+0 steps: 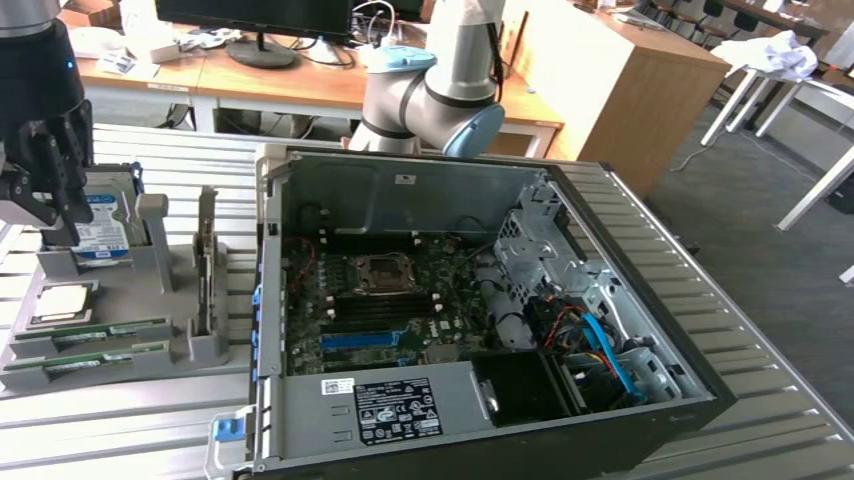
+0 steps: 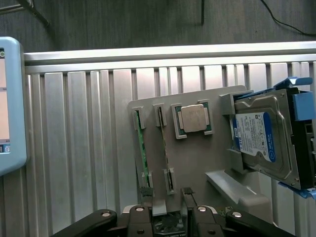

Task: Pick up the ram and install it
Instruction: 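Pick up the ram and move it above insertion slot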

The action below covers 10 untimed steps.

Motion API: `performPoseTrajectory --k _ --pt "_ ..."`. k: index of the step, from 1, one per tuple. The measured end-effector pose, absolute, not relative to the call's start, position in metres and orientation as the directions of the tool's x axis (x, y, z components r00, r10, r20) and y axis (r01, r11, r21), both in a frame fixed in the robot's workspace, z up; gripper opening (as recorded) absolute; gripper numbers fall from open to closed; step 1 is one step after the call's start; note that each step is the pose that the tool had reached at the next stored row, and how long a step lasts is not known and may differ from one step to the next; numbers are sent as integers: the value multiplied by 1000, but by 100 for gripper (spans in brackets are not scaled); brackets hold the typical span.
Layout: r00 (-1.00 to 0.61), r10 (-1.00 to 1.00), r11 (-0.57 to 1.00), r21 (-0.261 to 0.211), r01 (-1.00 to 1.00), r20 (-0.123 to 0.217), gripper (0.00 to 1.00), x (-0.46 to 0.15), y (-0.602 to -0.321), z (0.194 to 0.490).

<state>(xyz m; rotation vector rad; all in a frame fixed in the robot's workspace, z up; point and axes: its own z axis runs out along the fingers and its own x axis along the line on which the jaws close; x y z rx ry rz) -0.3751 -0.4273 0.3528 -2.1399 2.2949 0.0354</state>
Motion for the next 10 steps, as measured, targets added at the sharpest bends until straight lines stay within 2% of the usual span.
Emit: performPoseTrajectory --k 10 --pt "-70 -997 70 14 -997 -18 36 -375 -427 350"
